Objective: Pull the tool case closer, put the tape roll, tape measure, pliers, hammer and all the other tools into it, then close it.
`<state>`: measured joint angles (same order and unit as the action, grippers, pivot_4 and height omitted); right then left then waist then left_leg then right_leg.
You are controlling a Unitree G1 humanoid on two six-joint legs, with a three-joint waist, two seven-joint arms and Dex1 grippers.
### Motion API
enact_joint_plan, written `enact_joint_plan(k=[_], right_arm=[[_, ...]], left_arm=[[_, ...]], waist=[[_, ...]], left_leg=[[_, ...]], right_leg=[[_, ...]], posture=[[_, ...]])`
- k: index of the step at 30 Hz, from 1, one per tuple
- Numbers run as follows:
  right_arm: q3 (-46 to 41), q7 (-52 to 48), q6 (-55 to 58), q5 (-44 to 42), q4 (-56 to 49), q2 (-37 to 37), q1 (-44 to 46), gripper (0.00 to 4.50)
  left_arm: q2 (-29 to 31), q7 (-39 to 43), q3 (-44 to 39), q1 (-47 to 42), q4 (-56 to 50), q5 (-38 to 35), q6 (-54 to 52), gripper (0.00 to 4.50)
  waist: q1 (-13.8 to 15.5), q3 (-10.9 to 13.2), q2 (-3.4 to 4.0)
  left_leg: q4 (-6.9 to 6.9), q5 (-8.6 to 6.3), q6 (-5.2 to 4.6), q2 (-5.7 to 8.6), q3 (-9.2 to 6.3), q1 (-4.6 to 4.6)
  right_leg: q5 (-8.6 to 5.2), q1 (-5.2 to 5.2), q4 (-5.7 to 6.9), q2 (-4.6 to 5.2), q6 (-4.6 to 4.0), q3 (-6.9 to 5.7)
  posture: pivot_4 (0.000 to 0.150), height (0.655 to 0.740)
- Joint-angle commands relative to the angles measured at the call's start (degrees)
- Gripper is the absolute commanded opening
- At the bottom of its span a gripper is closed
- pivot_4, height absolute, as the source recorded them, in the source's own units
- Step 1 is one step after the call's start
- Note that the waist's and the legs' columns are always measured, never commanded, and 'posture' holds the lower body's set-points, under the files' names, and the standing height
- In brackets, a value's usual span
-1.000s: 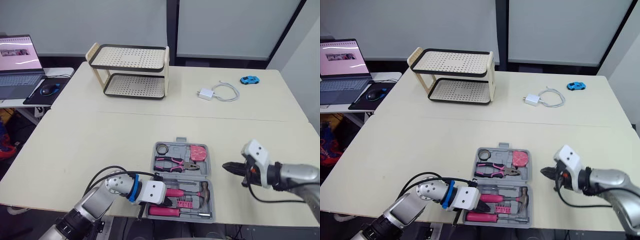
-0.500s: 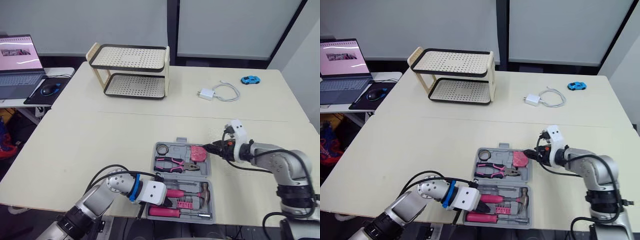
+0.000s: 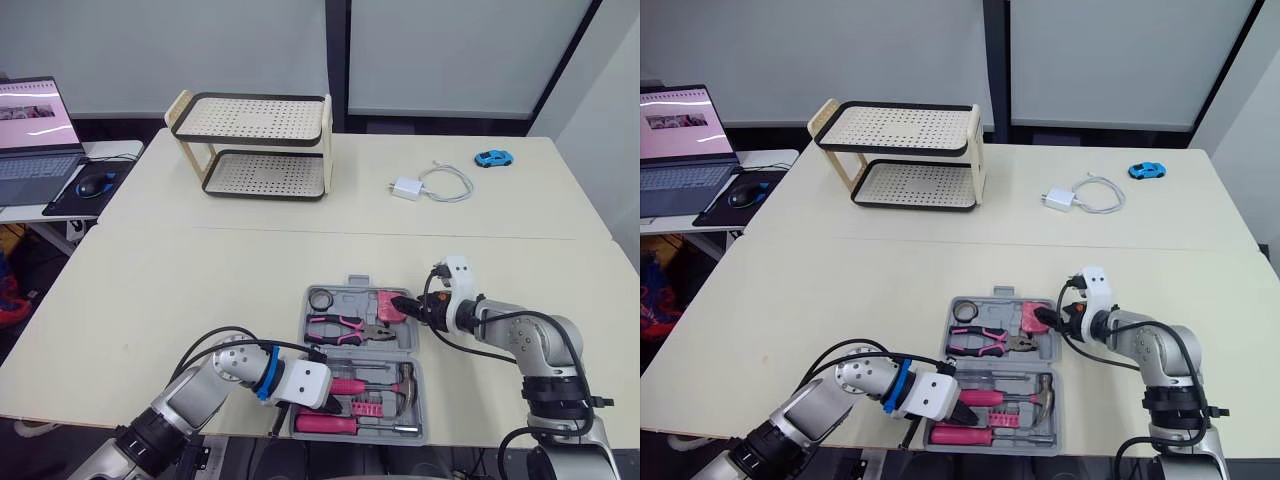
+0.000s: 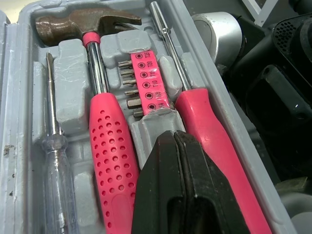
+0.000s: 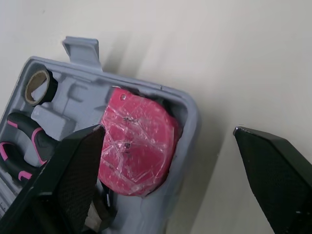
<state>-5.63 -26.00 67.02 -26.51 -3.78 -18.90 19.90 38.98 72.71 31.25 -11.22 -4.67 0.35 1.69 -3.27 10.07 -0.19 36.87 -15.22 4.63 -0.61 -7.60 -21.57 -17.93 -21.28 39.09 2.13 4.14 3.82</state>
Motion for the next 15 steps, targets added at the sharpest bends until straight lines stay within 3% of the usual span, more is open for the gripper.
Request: enact_joint_plan(k=[1, 15], right_arm=[[0.4, 0.2, 2.1, -0.66, 2.23, 0.29, 1.01, 4.48], [0.23, -2.68, -0.52, -3.23, 9.08, 3.4, 5.0, 4.48]], left_arm=[[1.69, 0.47, 2.08, 0.88, 3.68, 4.1, -1.76, 0.0], [3.88, 1.84, 2.28, 0.85, 4.2, 4.32, -1.49, 0.0]], waist=[[-0.12, -0.08, 0.04], [-1.08, -0.32, 0.04]], left_leg=[[-0.01, 0.0, 0.0, 0.0, 0.0, 0.04], [-0.29, -0.01, -0.03, -0.11, 0.06, 0.58]], right_leg=[[0.0, 0.02, 0.0, -0.01, 0.0, 0.01], [-0.02, 0.3, 0.0, -0.2, -0.04, 0.21]], posture=[[0.15, 0.735], [0.15, 0.735]])
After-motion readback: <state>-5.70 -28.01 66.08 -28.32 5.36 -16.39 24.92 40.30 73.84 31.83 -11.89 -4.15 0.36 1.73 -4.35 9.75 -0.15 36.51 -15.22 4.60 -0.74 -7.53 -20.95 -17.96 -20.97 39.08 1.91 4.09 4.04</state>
